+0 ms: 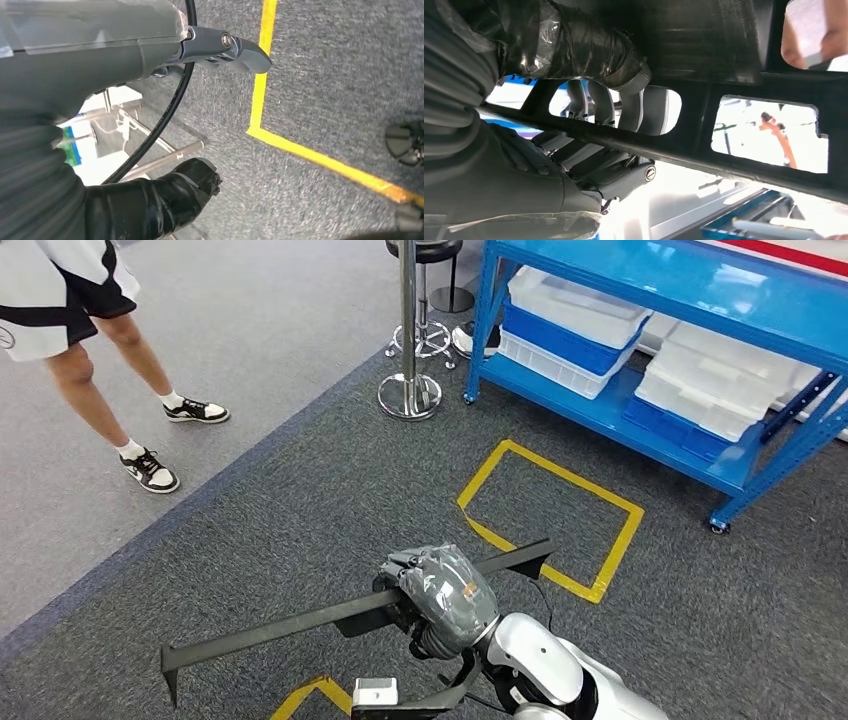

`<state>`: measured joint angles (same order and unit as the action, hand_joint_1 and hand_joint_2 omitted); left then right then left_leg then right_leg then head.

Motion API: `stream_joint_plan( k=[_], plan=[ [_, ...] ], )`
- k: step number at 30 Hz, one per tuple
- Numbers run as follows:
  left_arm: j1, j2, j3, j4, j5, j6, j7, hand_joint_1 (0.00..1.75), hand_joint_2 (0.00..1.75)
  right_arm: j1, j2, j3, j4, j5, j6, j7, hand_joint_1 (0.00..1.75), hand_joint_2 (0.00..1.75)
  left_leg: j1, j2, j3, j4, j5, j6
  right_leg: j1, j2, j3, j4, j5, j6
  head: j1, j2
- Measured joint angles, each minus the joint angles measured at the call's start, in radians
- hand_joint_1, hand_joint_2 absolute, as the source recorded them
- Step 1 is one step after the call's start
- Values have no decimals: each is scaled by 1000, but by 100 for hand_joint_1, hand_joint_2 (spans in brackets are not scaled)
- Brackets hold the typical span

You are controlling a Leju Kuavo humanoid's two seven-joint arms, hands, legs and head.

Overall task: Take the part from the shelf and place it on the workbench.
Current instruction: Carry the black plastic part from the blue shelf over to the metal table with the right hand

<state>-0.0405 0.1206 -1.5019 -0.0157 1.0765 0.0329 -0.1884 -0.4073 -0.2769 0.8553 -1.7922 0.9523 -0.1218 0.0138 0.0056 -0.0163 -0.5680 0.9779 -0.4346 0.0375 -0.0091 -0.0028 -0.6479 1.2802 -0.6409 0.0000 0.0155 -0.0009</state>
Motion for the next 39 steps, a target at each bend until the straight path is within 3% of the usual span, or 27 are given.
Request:
stream_joint_plan(
  k=[1,2,3,5,7,9,11,13,15,16,17,18,20,22,24,26,29,30,31,32,33,35,37,39],
  plan=[
    [0,0,0,0,0,0,0,0,175,1,-1,0,1,0,0,1,175,175,1,-13,-3,5,-1,-1,-3,1,-7,7,12,3,0,0],
    [0,0,0,0,0,-1,0,0,175,1,-1,0,2,1,0,1,175,175,2,-25,-6,12,-3,-4,-7,2,4,-23,42,6,0,0],
    [1,0,0,1,0,-3,-1,0,175,1,-1,0,3,3,0,3,175,175,4,-38,-9,22,-6,-8,-12,10,28,-82,81,9,0,0],
    [0,1,0,2,0,-7,-3,0,175,0,-1,0,5,9,-1,5,175,175,5,-61,-22,43,-13,-20,-20,48,72,-186,124,11,0,0],
    [2,3,1,4,1,-9,-4,0,175,0,0,0,6,18,-2,9,175,175,6,-79,-38,54,-12,-34,-19,69,78,-213,125,6,0,0],
    [6,5,2,6,1,-10,-5,0,175,-1,1,0,7,25,-3,13,175,175,10,-92,-46,53,-7,-47,-17,50,77,-218,132,-7,0,0],
    [10,6,3,7,2,-11,-5,0,175,-2,3,0,7,31,-4,16,175,175,10,-64,-63,83,-25,-56,-19,28,82,-227,139,-22,-1,0],
    [8,5,3,8,1,-12,-5,0,175,-1,4,0,8,35,-7,17,175,175,9,-15,-112,185,-80,-62,-16,4,84,-233,142,-30,-3,0],
    [7,6,3,8,0,-12,-4,0,175,2,4,0,11,36,-8,17,175,175,10,5,-167,301,-125,-66,-11,-22,82,-233,142,-32,-3,0],
    [7,6,3,8,0,-12,-4,0,175,3,4,0,13,37,-8,17,175,175,10,8,-176,323,-125,-66,-9,-35,82,-232,141,-33,-3,0],
    [8,6,3,8,0,-12,-4,0,175,3,4,0,14,38,-8,17,175,175,9,11,-165,303,-107,-63,-7,-46,83,-232,140,-33,-3,0],
    [9,7,3,9,-1,-12,-5,0,175,3,5,0,15,39,-8,17,175,175,8,17,-134,249,-77,-59,-6,-57,84,-233,140,-33,-3,0],
    [9,9,3,9,-1,-12,-6,0,175,2,5,0,15,42,-10,17,175,175,-1,54,-60,110,-30,-44,-2,-76,87,-233,137,-30,-3,0],
    [8,11,3,10,-1,-12,-8,0,175,1,6,0,15,48,-11,18,175,175,-12,75,-29,45,-19,-31,1,-93,89,-234,135,-23,-3,0],
    [9,12,3,11,-1,-12,-9,0,175,0,8,0,15,52,-12,18,175,175,-12,55,-29,38,-15,-22,3,-107,93,-239,134,-12,-3,0],
    [12,14,3,12,-2,-11,-9,0,175,-1,9,0,15,53,-14,18,175,175,-6,36,-21,23,-4,-13,1,-78,91,-220,117,-2,-2,0],
    [10,14,3,12,-5,-11,-9,0,175,1,9,0,18,56,-19,19,175,175,-3,10,-17,14,3,-3,-3,-9,20,-67,31,3,-1,0],
    [10,14,3,12,-6,-11,-9,0,175,4,8,0,20,57,-19,19,175,175,-3,0,-18,15,3,-2,-4,-3,-8,-13,12,4,-1,0],
    [10,14,3,12,-6,-10,-9,0,175,6,8,0,22,57,-19,19,175,175,-4,-12,-19,17,3,-2,-4,-1,-24,16,11,5,-1,0],
    [10,14,4,12,-6,-10,-9,0,175,7,8,0,24,58,-19,19,175,175,-4,-25,-20,21,2,-3,-5,1,-24,8,29,6,-1,0],
    [10,14,4,12,-6,-10,-9,0,175,7,8,0,24,59,-19,19,175,175,-3,-39,-21,25,1,-5,-6,4,-6,-35,63,6,-1,0],
    [10,14,4,12,-6,-10,-9,0,175,7,8,0,25,62,-19,20,175,175,-4,-63,-25,39,-5,-12,-9,33,48,-158,125,3,-1,0],
    [9,14,4,12,-6,-10,-9,0,175,6,8,0,25,66,-19,20,175,175,-4,-82,-35,49,-7,-22,-10,53,72,-218,142,-2,-2,0],
    [13,15,4,13,-6,-10,-9,0,175,5,8,0,26,67,-19,21,175,175,-2,-98,-44,48,-4,-33,-8,40,72,-223,144,-10,-2,0]
  ],
)
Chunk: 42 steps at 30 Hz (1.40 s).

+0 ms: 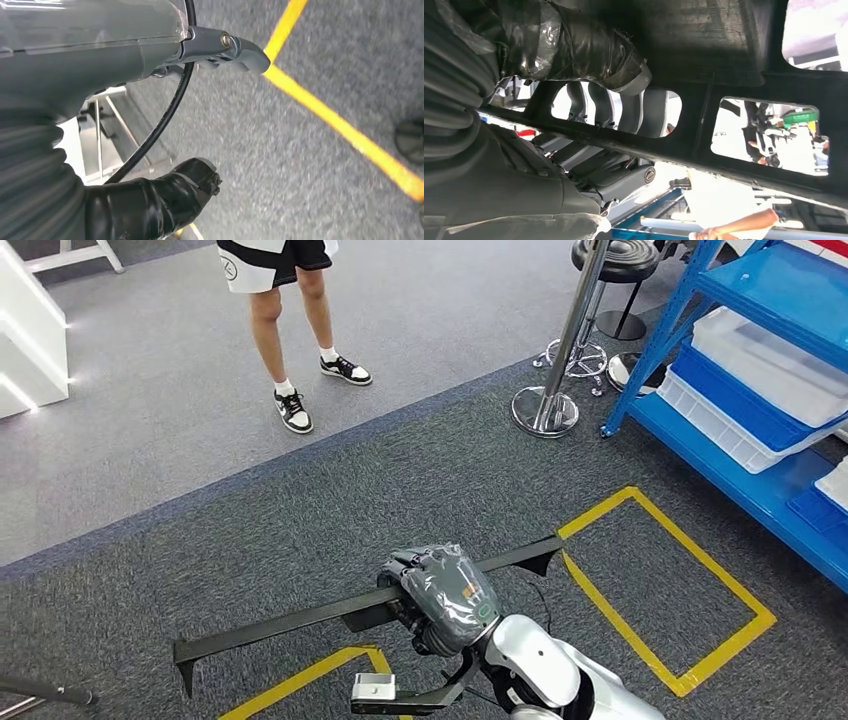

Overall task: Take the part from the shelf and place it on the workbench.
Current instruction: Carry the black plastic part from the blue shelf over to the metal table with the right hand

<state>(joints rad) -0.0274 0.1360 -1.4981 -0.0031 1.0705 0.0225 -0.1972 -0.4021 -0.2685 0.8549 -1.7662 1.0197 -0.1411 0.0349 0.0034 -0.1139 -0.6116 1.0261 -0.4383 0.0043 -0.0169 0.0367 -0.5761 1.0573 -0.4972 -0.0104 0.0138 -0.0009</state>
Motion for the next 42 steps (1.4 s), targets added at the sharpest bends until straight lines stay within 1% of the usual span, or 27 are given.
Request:
stream_joint_plan(
  k=[1,3,5,7,8,9,11,13,14,16,18,20,22,23,24,25,27,29,31,32,34,35,36,38,39,40,42],
  plan=[
    [2,0,0,0,0,0,0,0,175,-1,1,0,0,0,0,0,175,175,1,5,-3,3,-1,-5,0,-10,2,-5,3,-6,0,0],
    [2,0,0,0,1,-1,0,0,175,-3,3,0,0,0,0,0,175,175,1,47,-25,50,-30,-15,-3,-32,7,-16,8,-19,0,0],
    [-1,0,0,0,1,-1,0,0,175,-3,4,0,1,1,-1,0,175,175,4,94,-80,165,-89,-25,-1,-54,10,-19,8,-25,-1,0],
    [-2,0,0,0,1,-1,0,0,175,-1,4,0,3,3,-1,0,175,175,9,106,-129,263,-123,-32,1,-79,10,-19,6,-25,-1,0],
    [-2,0,0,0,1,-1,0,0,175,-1,4,0,4,5,-1,1,175,175,10,108,-130,266,-114,-33,1,-91,11,-19,4,-24,-1,0],
    [-1,0,0,0,1,-1,0,0,175,-1,4,0,4,6,-1,1,175,175,10,112,-110,229,-88,-32,1,-102,13,-19,3,-23,-1,0],
    [0,1,0,0,2,-1,0,0,175,-2,5,0,4,9,-2,2,175,175,6,142,-36,90,-27,-26,3,-122,20,-19,-3,-17,-1,0],
    [-1,1,1,0,4,-1,0,0,175,-5,5,0,4,12,-2,3,175,175,-1,165,8,3,-4,-14,7,-139,24,-19,-8,-8,-1,0],
    [-1,1,1,0,4,-1,0,0,175,-6,5,0,4,13,-2,3,175,175,-5,163,9,-4,-6,-8,9,-147,25,-20,-9,-3,0,0],
    [1,1,1,0,4,-1,0,0,175,-8,6,0,4,15,-2,4,175,175,-4,141,11,-11,-2,5,9,-157,31,-22,-13,9,0,0],
    [2,1,2,0,5,-1,-1,0,175,-10,7,0,5,17,-2,4,175,175,0,121,19,-22,4,18,5,-118,21,14,-40,18,0,0],
    [0,0,3,0,6,-1,-1,0,175,-12,7,0,7,20,-3,5,175,175,1,102,22,-27,7,26,3,-60,-33,128,-99,19,0,0],
    [-2,0,6,0,9,-1,-1,0,175,-12,6,0,12,22,-2,7,175,175,-2,79,22,-25,6,30,5,-40,-98,245,-137,18,0,0],
    [-3,0,7,0,10,-1,1,0,175,-13,6,0,14,24,-2,9,175,175,-3,66,22,-23,5,31,5,-38,-112,260,-127,17,0,0],
    [-3,-1,9,0,12,-1,4,0,175,-14,6,0,17,27,-2,12,175,175,-4,52,22,-20,4,31,5,-35,-107,236,-98,14,0,0],
    [-4,-1,10,0,15,0,7,0,175,-17,6,-1,18,30,-2,14,175,175,-5,38,23,-15,2,30,5,-25,-86,178,-56,11,0,0],
    [-5,-4,14,0,18,0,11,0,175,-24,5,-4,20,36,-2,17,175,175,-5,14,18,-5,-3,25,5,15,-36,53,4,3,0,0],
    [-4,-7,18,0,18,-4,12,0,175,-30,4,-9,23,39,-2,19,175,175,-3,-5,9,0,-4,16,6,35,-18,2,14,-2,0,0],
    [1,-6,20,1,17,-8,9,0,175,-36,3,-13,25,41,-3,19,175,175,0,-23,4,-3,-1,4,6,15,-14,-7,17,-8,0,0],
    [3,-6,21,1,17,-11,6,0,175,-38,3,-15,25,42,-3,19,175,175,0,-17,2,2,-3,-1,4,3,-8,-14,20,-13,0,0],
    [3,-7,22,2,15,-16,-2,0,175,-43,3,-16,26,45,-3,19,175,175,-1,33,-24,57,-35,-10,0,-24,6,-31,25,-24,-2,0],
    [1,-7,23,2,12,-17,-4,0,175,-43,3,-16,27,48,-4,19,175,175,1,67,-51,113,-63,-16,3,-38,10,-34,25,-27,-3,0],
    [0,-7,23,2,10,-17,-7,0,175,-44,2,-16,29,51,-4,19,175,175,4,88,-84,177,-93,-21,4,-52,12,-35,23,-30,-4,0],
    [-2,-7,23,2,7,-17,-11,0,175,-42,1,-16,32,56,-5,19,175,175,11,104,-132,262,-116,-30,6,-80,13,-34,19,-29,-4,0],
    [-1,-7,23,2,7,-17,-12,0,175,-42,1,-16,34,58,-5,19,175,175,15,108,-128,253,-101,-34,6,-93,15,-34,16,-27,-4,0],
    [0,-7,23,2,6,-17,-12,0,175,-42,1,-16,34,59,-6,19,175,175,17,115,-105,208,-70,-36,6,-106,18,-34,13,-25,-4,0],
    [1,-7,23,2,5,-16,-12,0,175,-42,0,-17,35,62,-8,19,175,175,16,155,-32,70,-9,-34,8,-129,26,-32,5,-16,-4,0]
  ],
)
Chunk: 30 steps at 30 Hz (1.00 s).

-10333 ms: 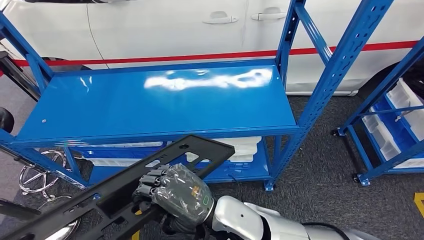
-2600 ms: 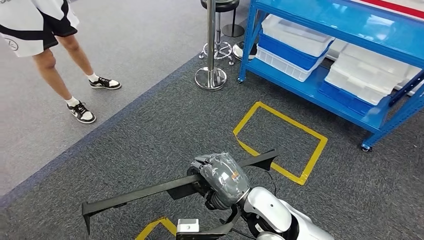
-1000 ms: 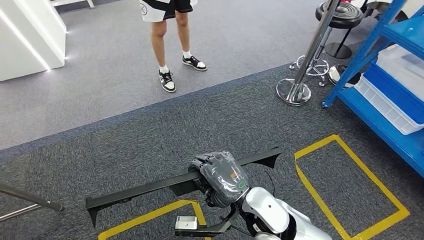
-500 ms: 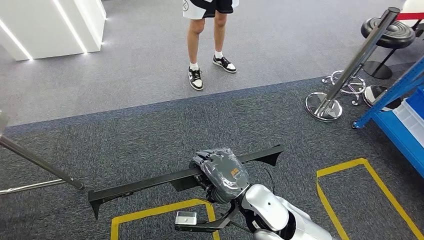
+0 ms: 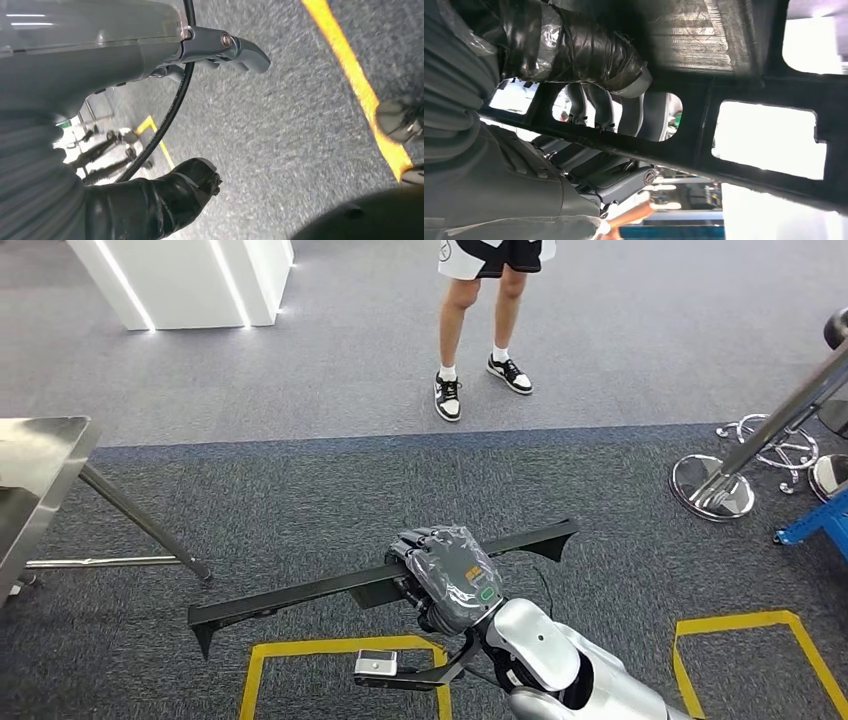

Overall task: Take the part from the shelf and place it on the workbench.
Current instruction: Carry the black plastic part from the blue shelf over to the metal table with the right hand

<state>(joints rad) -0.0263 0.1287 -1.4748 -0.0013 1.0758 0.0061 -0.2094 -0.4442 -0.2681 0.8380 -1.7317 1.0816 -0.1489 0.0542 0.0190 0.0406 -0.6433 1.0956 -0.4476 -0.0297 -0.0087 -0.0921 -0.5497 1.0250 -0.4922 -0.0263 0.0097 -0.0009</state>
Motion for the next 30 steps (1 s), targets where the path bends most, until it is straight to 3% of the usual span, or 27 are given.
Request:
stream_joint_plan(
  k=[2,4,5,7,9,11,12,13,14,16,18,20,21,22,24,26,27,28,30],
  plan=[
    [-1,0,0,0,0,0,0,0,175,-2,-1,-3,1,5,-4,0,175,175,-8,25,36,-72,18,13,5,-19,5,2,-7,11,1,0],
    [0,0,1,0,-1,0,1,0,175,-4,-2,-7,2,10,-8,0,175,175,-14,5,33,-78,16,30,5,-40,9,0,-11,22,1,0],
    [2,0,1,0,-1,-1,1,0,175,-5,-2,-8,2,12,-9,0,175,175,-13,-7,35,-82,18,37,3,-40,11,2,-16,29,1,0],
    [3,0,1,0,0,-1,2,0,175,-9,-3,-13,2,12,-13,0,175,175,-11,-29,40,-89,22,52,-3,9,-4,45,-46,38,1,0],
    [2,0,2,0,0,-1,3,0,175,-10,-4,-19,3,12,-16,0,175,175,-11,-49,42,-91,23,61,-5,72,-61,161,-105,39,2,0],
    [0,0,2,0,-1,-1,3,0,175,-10,-7,-23,6,12,-16,1,175,175,-15,-76,42,-89,22,65,-4,90,-125,273,-137,36,2,0],
    [0,1,2,0,-1,-1,3,0,175,-10,-8,-24,8,12,-16,1,175,175,-16,-91,42,-87,21,66,-4,92,-139,286,-125,34,2,0],
    [0,1,2,0,-1,-1,3,0,175,-10,-9,-25,9,12,-16,1,175,175,-17,-106,43,-83,19,66,-4,95,-134,259,-95,31,2,0],
    [0,1,2,0,-1,-2,3,0,175,-10,-9,-26,10,12,-16,1,175,175,-18,-122,43,-79,17,66,-4,105,-113,200,-52,28,2,0],
    [-2,1,2,0,-1,-3,3,0,175,-11,-10,-29,11,13,-16,1,175,175,-18,-149,40,-70,13,61,-5,150,-66,80,5,21,2,0],
    [-1,0,2,0,-1,-5,3,0,175,-13,-10,-32,12,17,-17,0,175,175,-14,-173,33,-68,13,50,-2,174,-47,32,13,17,2,0],
    [3,1,2,0,-1,-6,3,0,175,-19,-11,-33,13,25,-18,-1,175,175,-10,-192,29,-71,16,37,-2,151,-39,20,17,10,2,0],
    [5,1,2,0,-2,-7,3,0,175,-23,-11,-33,13,29,-18,-1,175,175,-11,-179,26,-67,13,32,-4,138,-32,12,20,4,2,0],
    [4,1,2,0,-3,-8,3,0,175,-29,-11,-33,13,33,-18,-1,175,175,-13,-150,16,-46,0,29,-6,123,-24,2,23,-2,0,0],
    [0,0,2,0,-4,-9,4,0,175,-39,-12,-33,14,37,-19,-1,175,175,-13,-79,-34,57,-54,22,-4,93,-13,-10,26,-11,-2,0],
    [-3,0,2,0,-5,-10,5,0,175,-45,-13,-33,17,43,-16,0,175,175,-6,-54,-98,178,-101,13,-1,61,-12,-10,23,-13,-3,0],
    [-2,0,2,0,-6,-10,5,0,175,-48,-13,-33,19,46,-11,2,175,175,-3,-50,-111,200,-100,9,0,46,-11,-9,21,-12,-3,0],
    [-2,0,2,0,-6,-10,6,0,175,-52,-13,-33,20,49,-6,4,175,175,1,-46,-103,182,-81,5,0,31,-10,-8,18,-11,-3,0],
    [0,0,2,0,-7,-10,7,0,175,-66,-14,-33,23,50,4,11,175,175,5,-12,-36,53,-17,2,0,7,-7,-3,10,-4,-3,0]
  ],
)
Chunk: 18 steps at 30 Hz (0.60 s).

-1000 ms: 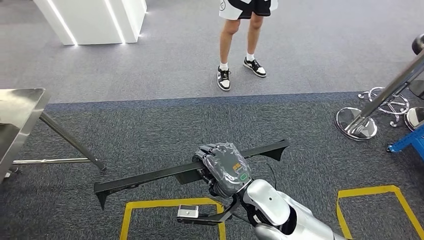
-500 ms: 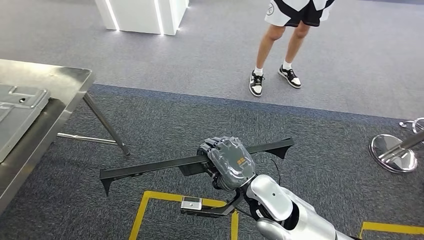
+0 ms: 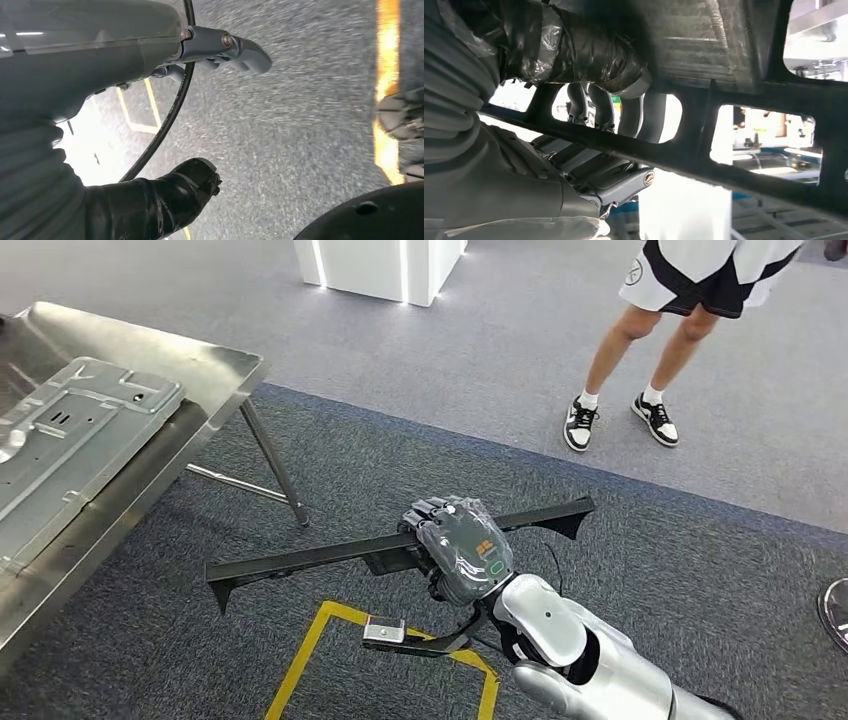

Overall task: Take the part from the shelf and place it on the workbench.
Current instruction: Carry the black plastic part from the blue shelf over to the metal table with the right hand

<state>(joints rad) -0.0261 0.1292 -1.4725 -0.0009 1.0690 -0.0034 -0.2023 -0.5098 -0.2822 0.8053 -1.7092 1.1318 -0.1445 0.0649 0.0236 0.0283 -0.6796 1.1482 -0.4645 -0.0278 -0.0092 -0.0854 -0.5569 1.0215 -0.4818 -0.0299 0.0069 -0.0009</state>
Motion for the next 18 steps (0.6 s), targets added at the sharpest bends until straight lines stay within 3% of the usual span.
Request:
stream_joint_plan(
  k=[2,3,5,6,8,10,12,13,14,16,18],
  plan=[
    [0,0,0,0,-1,0,1,0,175,-16,-2,0,3,1,12,6,175,175,-5,38,55,-105,34,8,4,-20,2,7,-9,11,1,0],
    [0,0,0,0,-2,0,1,0,175,-24,-4,0,4,3,19,9,175,175,-9,46,62,-123,35,15,7,-29,3,9,-12,16,2,0],
    [1,1,0,0,-7,0,1,0,175,-42,-6,0,9,5,42,18,175,175,-16,22,61,-125,35,30,6,-48,8,8,-16,28,2,0],
    [3,2,0,0,-9,0,1,0,175,-53,-8,0,12,6,54,22,175,175,-17,11,64,-129,36,36,2,-46,11,12,-22,34,2,0],
    [2,3,0,0,-13,0,0,0,175,-79,-12,0,19,9,76,30,175,175,-14,-11,72,-136,40,49,-6,1,-5,59,-55,43,2,0],
    [0,4,0,0,-15,-1,-3,0,175,-101,-18,0,28,14,95,36,175,175,-13,-33,75,-138,40,57,-8,62,-66,184,-115,44,3,0],
    [-1,5,0,0,-17,-2,-6,0,175,-115,-22,0,38,17,111,41,175,175,-15,-61,74,-135,39,61,-7,81,-129,294,-145,43,3,0],
    [-1,6,0,0,-18,-2,-7,0,175,-120,-23,0,42,17,115,42,175,175,-16,-77,74,-133,39,62,-6,84,-139,300,-130,41,3,0],
    [-1,7,0,0,-18,-3,-7,0,175,-126,-24,0,46,18,119,42,175,175,-17,-93,75,-130,38,61,-5,88,-131,266,-97,37,3,0],
    [0,7,0,0,-19,-4,-7,0,175,-143,-26,0,52,19,123,43,175,175,-18,-121,75,-125,35,57,-5,122,-82,134,-17,27,3,0],
    [0,8,0,0,-20,-5,-7,0,175,-160,-26,0,58,20,128,45,175,175,-17,-145,68,-121,35,49,-5,157,-48,44,15,21,2,0]
  ],
)
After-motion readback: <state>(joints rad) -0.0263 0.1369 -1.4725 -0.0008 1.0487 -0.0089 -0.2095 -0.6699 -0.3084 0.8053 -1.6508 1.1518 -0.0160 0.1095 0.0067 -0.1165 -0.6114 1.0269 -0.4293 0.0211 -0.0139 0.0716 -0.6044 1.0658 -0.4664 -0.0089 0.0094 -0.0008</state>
